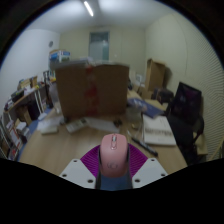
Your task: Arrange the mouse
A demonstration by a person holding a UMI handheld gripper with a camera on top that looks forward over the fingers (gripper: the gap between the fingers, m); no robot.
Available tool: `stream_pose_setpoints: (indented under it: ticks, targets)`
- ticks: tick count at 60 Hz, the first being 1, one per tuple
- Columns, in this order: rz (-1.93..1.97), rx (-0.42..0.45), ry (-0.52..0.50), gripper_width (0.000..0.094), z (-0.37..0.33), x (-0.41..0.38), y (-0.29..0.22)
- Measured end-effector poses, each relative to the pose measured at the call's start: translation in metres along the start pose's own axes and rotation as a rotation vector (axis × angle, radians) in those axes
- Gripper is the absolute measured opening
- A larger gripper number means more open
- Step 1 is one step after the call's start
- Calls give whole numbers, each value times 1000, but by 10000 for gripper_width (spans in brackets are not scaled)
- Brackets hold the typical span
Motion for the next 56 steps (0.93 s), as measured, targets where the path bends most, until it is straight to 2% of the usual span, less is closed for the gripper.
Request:
stream_pose_setpoints:
  ticks: [5, 13, 14, 15, 19, 20, 21, 23, 25, 32, 33, 38, 45, 56]
  targets:
    - [14, -105, -9, 349, 28, 15, 52]
    - [51, -195, -32, 350, 56, 19, 109]
    - [47, -196, -37, 354, 56, 19, 112]
    - [52, -148, -39, 357, 59, 19, 104]
    - [67, -170, -49, 401, 58, 19, 107]
    - [61, -170, -50, 464, 59, 19, 106]
    - [54, -177, -50, 460, 59, 19, 107]
    - [39, -180, -48, 532, 60, 19, 106]
    - [28, -187, -47, 544, 60, 18, 107]
    - [96, -228, -65, 859, 50, 6, 107]
    - [112, -233, -54, 821, 48, 7, 107]
    - [135, -217, 16, 851, 28, 14, 104]
    - [129, -203, 110, 836, -21, 5, 102]
    - [110, -208, 156, 837, -105, -58, 109]
Point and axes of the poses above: the point between the fingertips, and its own axes, seen from behind it with the camera up: x to the right, y down, z forward, the way the camera looks, the point moved 1 cm from there along -z, backward, against the way the camera looks, and after that the axes turned 7 degrees about -x, right-handed, at the moved point
